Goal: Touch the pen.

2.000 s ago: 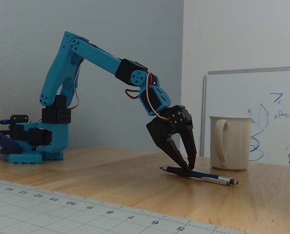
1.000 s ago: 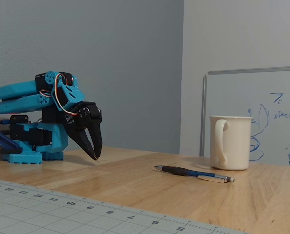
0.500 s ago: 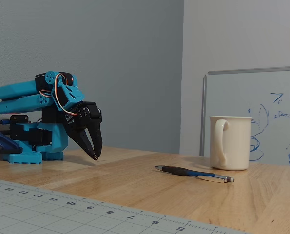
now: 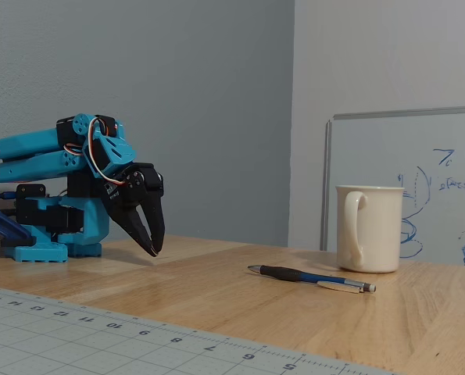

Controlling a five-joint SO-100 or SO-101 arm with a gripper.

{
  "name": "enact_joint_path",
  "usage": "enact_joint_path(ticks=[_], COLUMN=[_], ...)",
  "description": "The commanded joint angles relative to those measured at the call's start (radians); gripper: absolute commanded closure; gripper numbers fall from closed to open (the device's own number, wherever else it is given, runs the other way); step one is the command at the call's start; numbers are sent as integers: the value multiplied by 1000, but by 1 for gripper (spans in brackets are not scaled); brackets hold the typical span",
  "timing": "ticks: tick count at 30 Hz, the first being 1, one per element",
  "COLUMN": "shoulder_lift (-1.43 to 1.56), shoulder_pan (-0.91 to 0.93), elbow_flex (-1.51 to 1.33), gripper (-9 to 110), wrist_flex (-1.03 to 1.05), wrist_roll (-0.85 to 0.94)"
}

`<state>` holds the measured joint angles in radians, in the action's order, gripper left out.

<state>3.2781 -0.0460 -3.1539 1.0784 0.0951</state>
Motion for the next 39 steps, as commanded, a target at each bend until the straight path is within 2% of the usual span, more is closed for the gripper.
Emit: enact_joint_path(ticks=[1,8,18,25,39], shoulder_lift=[-15,-262,-1104,-1575,-1901], shoulder_pan=[-14,-17,-132,-135,-77], elbow_flex=[129,347,884,1227,1470], gripper=[101,101,101,101,101], wrist_flex=[-60,-106,-307,-377,-377], wrist_roll=[-9,-8,-9,-9,-9])
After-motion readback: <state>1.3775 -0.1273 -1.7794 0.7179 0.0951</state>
